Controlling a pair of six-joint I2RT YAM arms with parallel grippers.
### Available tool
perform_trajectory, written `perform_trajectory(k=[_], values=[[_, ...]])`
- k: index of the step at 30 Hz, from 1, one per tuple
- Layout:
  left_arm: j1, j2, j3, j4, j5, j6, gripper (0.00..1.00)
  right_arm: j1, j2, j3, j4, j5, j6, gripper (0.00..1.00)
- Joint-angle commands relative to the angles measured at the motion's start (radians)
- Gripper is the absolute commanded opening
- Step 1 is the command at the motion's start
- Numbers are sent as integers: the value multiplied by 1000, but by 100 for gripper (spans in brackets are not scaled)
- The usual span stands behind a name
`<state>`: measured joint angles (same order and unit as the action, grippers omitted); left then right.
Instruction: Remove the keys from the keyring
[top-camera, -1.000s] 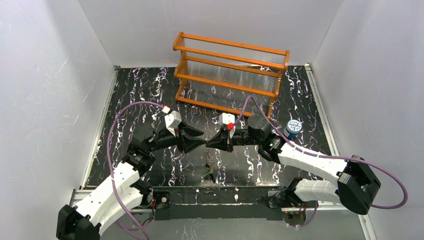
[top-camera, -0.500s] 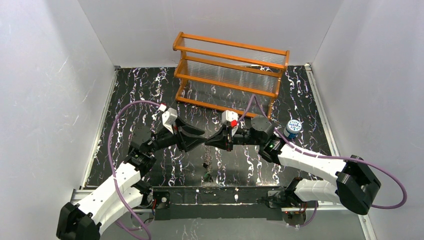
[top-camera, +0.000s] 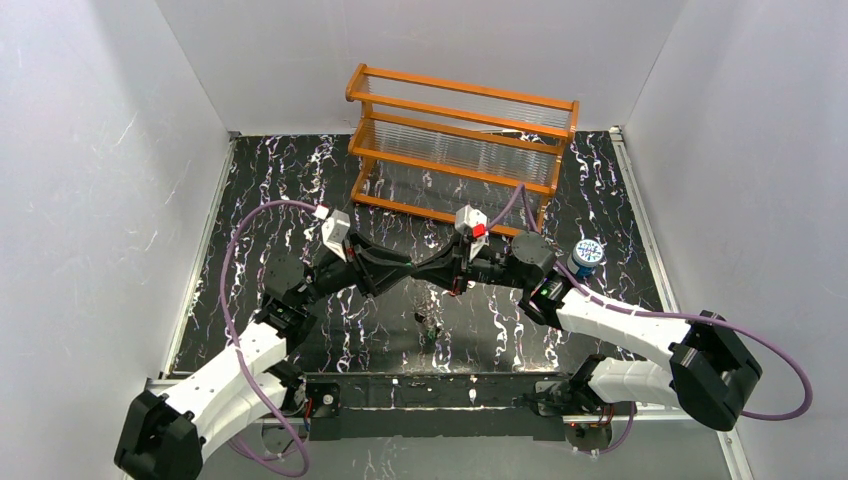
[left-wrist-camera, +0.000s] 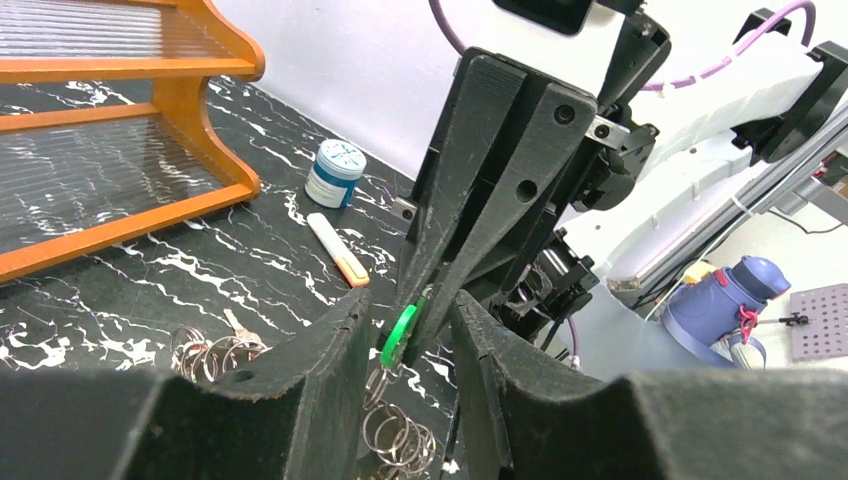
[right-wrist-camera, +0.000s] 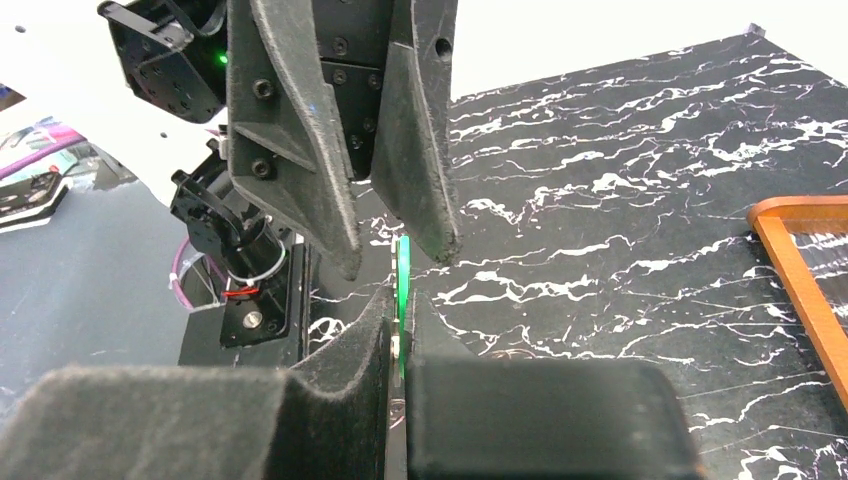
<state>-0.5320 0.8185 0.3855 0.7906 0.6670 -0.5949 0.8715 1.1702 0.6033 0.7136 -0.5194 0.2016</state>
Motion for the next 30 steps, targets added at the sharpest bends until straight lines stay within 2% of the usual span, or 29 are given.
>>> perform_trajectory(k=[1,10,24,27,30], values=[[3,24,-10,111,-26,-40,33,-4,-14,-6,154,5,59,1],[1,48,-14,165,-54,-76,21,-9,9,-20,213,-24,102,1],[-46,91,-30,234,-47,-103,26,-36,53,-37,365,-79,233,1],[-63,113,-23,268,-49,-111,22,-37,63,-35,378,-94,245,1],[-74,134,-11,295,-33,-114,10,-38,67,-35,384,-99,252,1]])
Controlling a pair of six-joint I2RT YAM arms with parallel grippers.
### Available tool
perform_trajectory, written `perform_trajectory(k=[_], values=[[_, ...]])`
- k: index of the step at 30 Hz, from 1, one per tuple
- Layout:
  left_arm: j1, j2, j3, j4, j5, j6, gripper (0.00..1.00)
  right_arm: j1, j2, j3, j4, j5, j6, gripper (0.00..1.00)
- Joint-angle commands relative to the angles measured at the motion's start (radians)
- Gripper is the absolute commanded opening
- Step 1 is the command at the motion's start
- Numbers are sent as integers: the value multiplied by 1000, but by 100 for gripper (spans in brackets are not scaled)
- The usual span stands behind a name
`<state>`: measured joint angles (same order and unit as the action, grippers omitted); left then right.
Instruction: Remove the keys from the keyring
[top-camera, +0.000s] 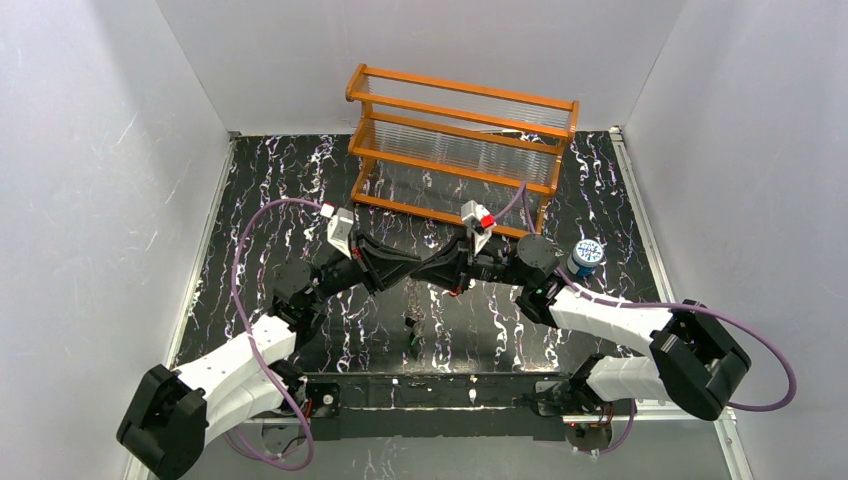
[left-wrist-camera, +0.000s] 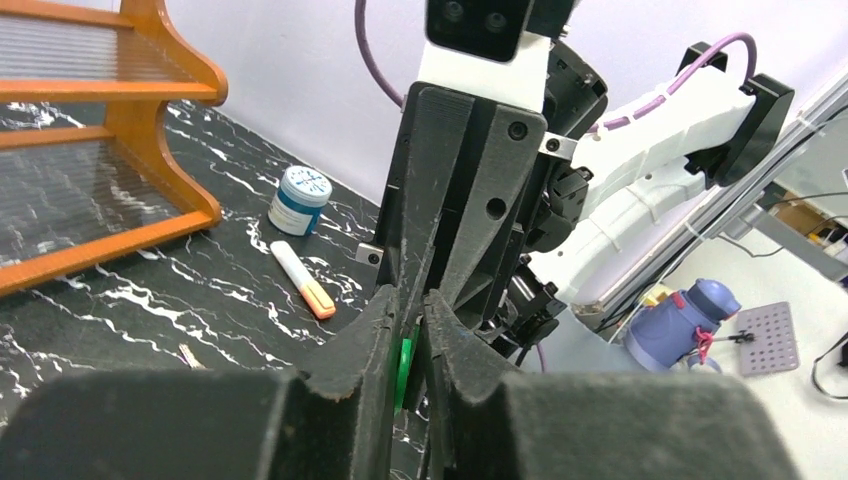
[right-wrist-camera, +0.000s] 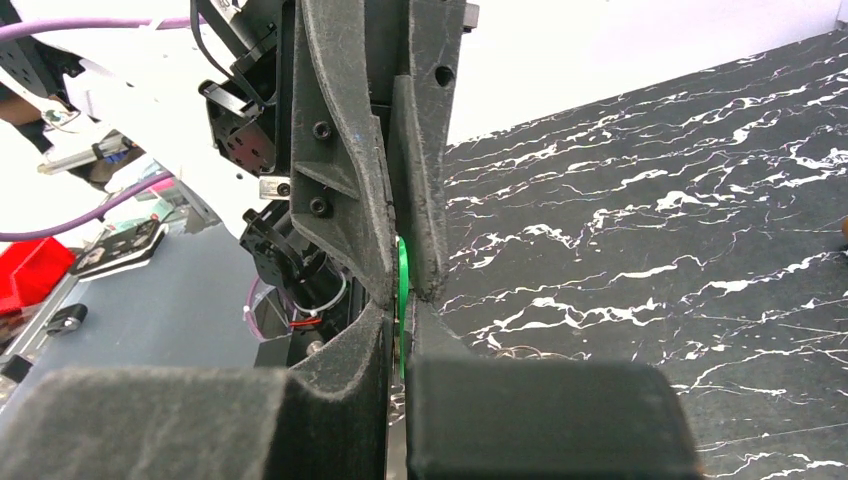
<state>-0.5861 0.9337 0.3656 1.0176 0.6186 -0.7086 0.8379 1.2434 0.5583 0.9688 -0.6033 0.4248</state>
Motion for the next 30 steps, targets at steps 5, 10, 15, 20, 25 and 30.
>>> perform_trajectory(k=[5,10,15,20,25,30], values=[[-23,32,9,75,23,15,0,-17,-31,-2,117,10,29,1],[-23,16,15,75,8,49,0,-22,-65,-5,45,40,-13,21],[-23,46,61,49,87,84,0,-33,-127,-11,-86,73,-105,36],[-18,95,119,-3,165,125,0,-68,-180,-3,-249,4,-224,41],[-14,104,145,-58,188,177,0,-94,-213,-29,-320,-52,-307,43],[-2,81,139,-69,189,193,0,-116,-202,-66,-306,-166,-383,38]])
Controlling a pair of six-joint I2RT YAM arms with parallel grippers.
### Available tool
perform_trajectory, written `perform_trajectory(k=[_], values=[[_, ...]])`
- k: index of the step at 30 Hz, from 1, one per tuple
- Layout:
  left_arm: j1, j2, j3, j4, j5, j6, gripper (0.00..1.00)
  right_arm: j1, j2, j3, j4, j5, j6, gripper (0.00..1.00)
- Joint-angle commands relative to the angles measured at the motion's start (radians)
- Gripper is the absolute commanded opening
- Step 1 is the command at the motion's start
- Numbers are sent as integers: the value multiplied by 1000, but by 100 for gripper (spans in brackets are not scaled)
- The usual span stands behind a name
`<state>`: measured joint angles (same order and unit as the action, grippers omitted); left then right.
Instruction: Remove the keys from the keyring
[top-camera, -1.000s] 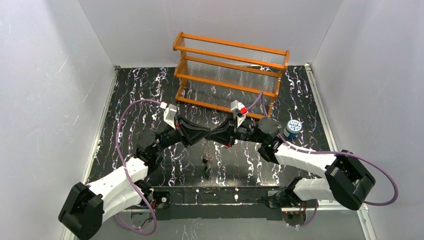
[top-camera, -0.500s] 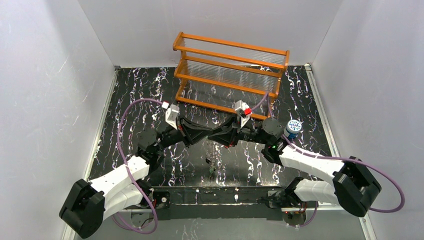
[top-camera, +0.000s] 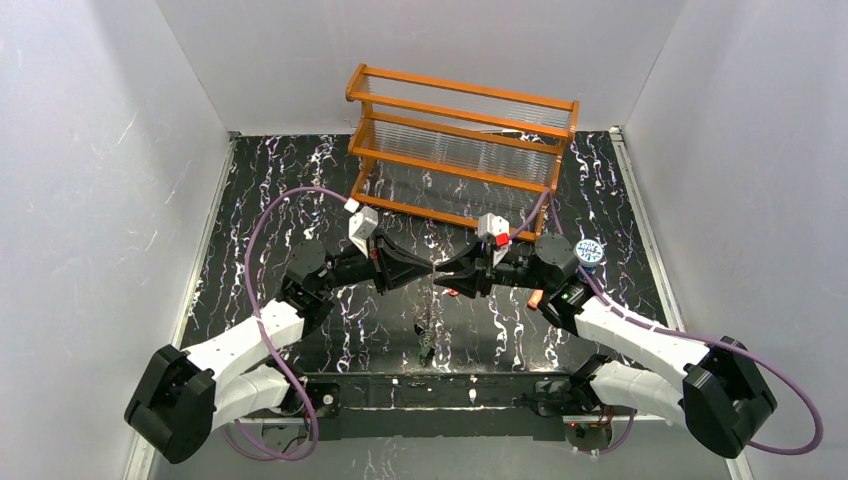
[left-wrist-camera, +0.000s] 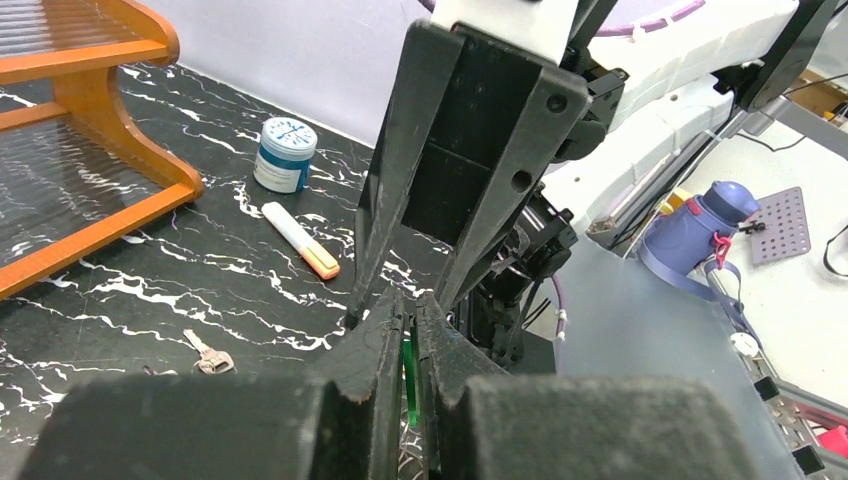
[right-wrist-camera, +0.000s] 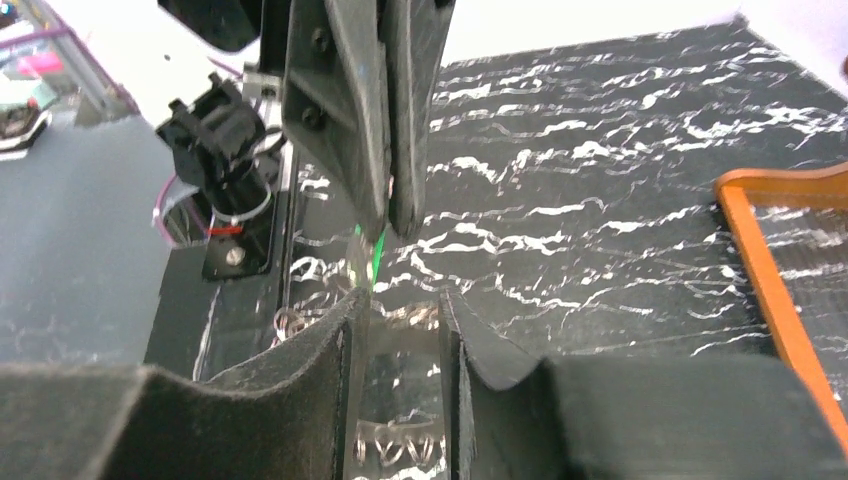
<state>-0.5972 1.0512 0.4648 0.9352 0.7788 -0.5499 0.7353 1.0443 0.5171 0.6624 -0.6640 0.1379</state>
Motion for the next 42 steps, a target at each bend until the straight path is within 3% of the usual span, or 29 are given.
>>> perform_trajectory(k=[1,11,24,42], values=[[11,-37,40,12,28,34,0,-13,4,-27,7,-122,-106,38],[22,-37,43,4,12,26,0,-14,93,-15,71,-249,-85,34],[28,-40,47,4,17,13,0,-14,177,-34,254,-195,20,29],[30,-47,46,4,11,13,0,-7,264,-15,362,-239,99,23]])
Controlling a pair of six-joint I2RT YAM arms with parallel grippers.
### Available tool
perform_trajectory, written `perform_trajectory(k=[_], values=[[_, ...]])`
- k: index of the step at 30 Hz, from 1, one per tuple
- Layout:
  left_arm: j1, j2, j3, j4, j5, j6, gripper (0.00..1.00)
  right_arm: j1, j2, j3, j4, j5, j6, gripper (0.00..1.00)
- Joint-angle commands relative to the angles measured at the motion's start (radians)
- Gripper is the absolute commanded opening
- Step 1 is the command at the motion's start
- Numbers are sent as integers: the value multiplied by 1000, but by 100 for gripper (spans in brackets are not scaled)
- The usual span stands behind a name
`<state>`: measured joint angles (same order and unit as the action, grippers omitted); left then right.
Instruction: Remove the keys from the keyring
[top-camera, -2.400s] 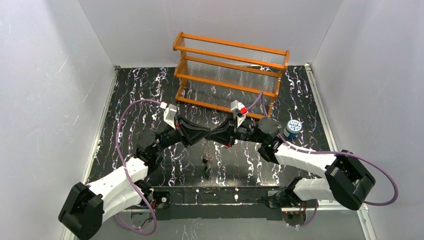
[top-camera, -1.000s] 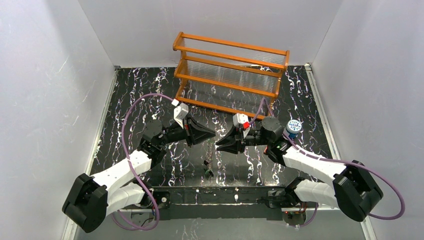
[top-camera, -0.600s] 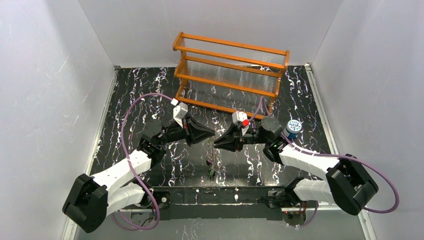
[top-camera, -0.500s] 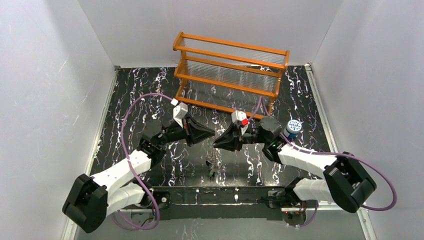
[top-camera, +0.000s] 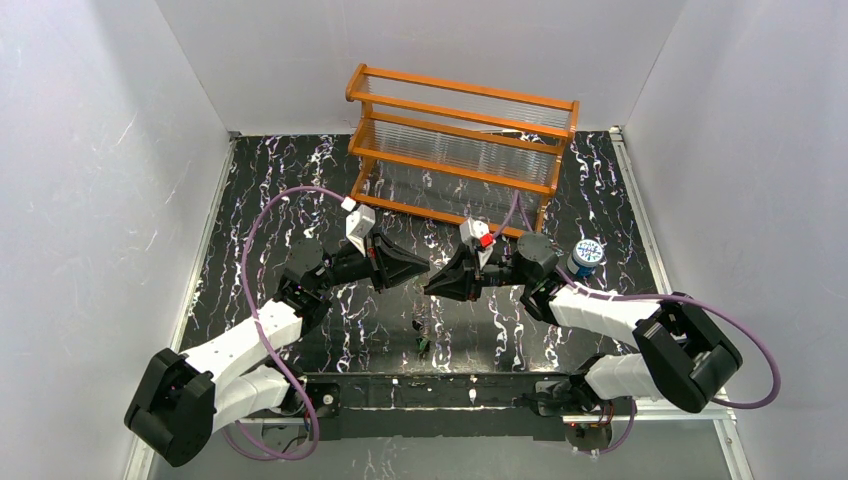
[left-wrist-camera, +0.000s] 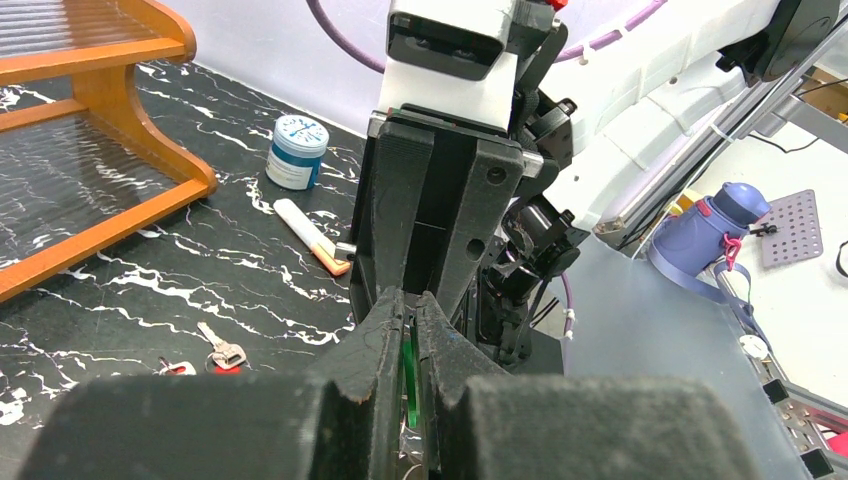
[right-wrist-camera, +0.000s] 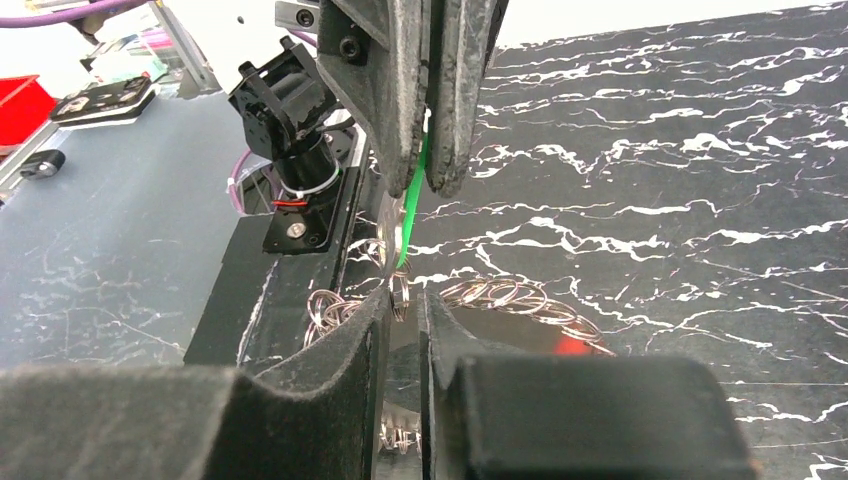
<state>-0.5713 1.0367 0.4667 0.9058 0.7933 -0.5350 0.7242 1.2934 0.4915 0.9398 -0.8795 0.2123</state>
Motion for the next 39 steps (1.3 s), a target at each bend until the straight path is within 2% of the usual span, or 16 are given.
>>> perform_trajectory(k=[1,5,10,11,29,39], values=[[4,-33,44,33,-2,-2,0,4,17,11,85,-24,25,23],[5,-38,43,33,-1,-2,0,6,21,13,88,-23,26,20],[7,-43,43,33,-1,0,0,7,27,16,89,-25,28,3],[8,-44,43,33,-3,0,0,7,27,15,90,-28,29,1],[49,-78,20,21,-72,-1,0,6,9,-14,132,-25,44,1],[65,-106,52,-174,-146,90,0,4,-32,-24,109,-24,18,1]])
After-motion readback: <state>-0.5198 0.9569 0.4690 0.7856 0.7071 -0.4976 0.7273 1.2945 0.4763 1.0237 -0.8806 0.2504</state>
